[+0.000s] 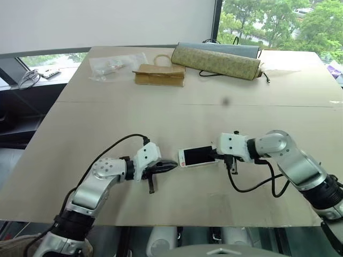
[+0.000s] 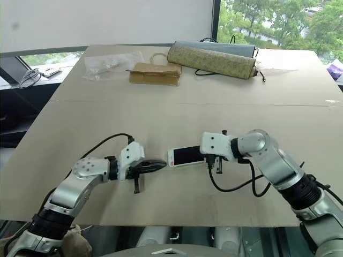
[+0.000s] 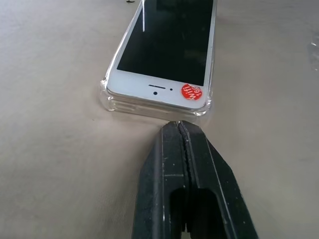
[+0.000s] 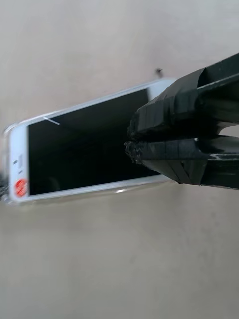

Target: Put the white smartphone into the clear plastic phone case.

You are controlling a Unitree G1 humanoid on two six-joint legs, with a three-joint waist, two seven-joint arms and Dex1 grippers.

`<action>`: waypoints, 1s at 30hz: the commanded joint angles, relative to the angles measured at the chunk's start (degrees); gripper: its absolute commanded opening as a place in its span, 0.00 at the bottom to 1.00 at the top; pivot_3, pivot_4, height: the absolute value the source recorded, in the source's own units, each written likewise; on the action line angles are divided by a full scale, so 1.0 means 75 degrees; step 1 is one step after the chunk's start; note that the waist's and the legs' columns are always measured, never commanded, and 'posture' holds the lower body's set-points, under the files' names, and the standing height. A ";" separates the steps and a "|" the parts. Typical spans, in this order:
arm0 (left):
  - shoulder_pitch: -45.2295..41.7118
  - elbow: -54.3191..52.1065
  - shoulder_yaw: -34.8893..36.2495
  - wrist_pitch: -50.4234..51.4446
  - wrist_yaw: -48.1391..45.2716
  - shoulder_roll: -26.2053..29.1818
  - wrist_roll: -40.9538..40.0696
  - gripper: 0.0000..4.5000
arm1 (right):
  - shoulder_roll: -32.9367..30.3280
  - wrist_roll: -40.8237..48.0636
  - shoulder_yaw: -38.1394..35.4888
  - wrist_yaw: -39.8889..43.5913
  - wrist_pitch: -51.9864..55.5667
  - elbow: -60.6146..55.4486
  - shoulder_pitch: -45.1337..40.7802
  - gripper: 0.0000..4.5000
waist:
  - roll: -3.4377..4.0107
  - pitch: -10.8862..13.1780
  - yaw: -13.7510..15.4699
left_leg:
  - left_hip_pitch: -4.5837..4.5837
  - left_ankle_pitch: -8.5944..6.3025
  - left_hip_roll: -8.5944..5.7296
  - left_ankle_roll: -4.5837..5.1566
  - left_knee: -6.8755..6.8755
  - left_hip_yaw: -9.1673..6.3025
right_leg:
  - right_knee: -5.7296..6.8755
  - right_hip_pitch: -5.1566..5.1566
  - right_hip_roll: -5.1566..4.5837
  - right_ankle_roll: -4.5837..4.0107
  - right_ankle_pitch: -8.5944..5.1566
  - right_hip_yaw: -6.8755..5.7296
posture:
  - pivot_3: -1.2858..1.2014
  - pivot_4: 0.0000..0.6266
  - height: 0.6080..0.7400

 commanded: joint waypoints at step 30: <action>-0.1460 0.0013 -0.0617 0.1813 0.0399 -0.1140 -0.0596 0.00 | -0.0614 0.1535 -0.2258 -0.1114 0.0567 -0.1480 0.1856 0.01 | -0.0012 0.0014 -0.0020 | -0.0012 0.0006 0.0006 -0.0012 -0.0015 0.0006 | -0.0014 -0.0007 0.0062 0.0030 0.0015 0.0020 | 0.52 0.24 1.00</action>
